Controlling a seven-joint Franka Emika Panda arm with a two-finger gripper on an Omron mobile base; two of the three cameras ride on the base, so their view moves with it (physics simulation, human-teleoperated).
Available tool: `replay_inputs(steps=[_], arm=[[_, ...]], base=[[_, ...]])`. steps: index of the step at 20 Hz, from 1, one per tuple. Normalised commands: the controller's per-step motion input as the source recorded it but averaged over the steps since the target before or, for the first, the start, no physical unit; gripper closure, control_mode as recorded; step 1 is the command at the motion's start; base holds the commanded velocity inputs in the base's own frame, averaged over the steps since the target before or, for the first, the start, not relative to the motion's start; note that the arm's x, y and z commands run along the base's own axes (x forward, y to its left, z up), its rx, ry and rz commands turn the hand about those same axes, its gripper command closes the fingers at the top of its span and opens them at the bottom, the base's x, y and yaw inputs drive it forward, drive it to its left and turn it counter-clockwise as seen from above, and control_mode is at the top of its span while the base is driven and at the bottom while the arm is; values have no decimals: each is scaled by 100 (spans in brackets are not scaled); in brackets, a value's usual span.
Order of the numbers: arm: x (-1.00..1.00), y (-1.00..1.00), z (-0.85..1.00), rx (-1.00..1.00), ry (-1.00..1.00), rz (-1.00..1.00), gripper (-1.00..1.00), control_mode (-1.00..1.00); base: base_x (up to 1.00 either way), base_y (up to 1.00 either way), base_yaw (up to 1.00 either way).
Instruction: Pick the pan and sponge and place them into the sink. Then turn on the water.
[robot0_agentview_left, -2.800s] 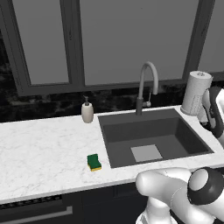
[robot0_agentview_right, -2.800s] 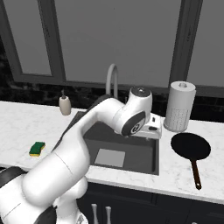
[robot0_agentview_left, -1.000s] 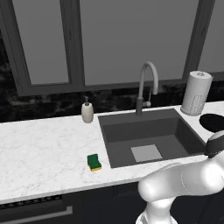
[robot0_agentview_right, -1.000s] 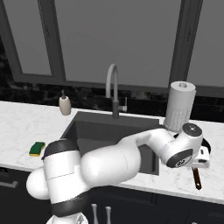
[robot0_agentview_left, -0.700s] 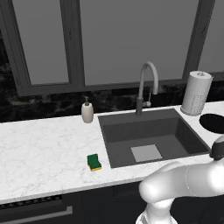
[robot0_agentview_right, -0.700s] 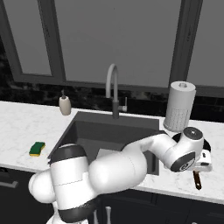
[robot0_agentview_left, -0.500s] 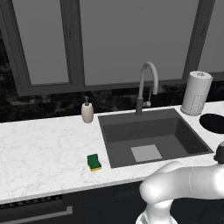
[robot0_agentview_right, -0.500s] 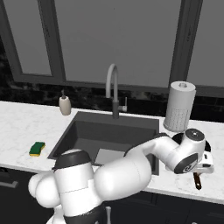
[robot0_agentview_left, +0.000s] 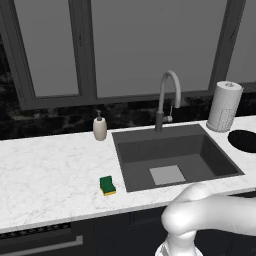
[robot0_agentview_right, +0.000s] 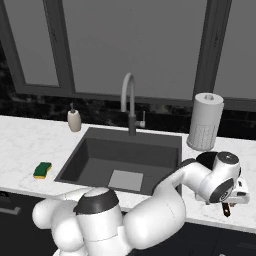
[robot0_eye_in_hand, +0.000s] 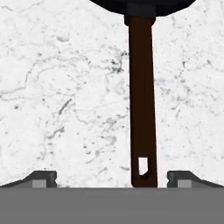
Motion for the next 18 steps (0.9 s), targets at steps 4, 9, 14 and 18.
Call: replay_inputs(steps=[4, 9, 14, 18], arm=[[0, -20, -25, 0, 7, 0, -100, -100], [10, -17, -19, 0, 3, 1, -100, -100], [37, -9, -14, 0, 0, 3, -100, -100], [31, -13, -27, 0, 4, 4, -100, -100]], base=[[0, 0, 0], [0, 0, 0], [0, 0, 0], [0, 0, 0]])
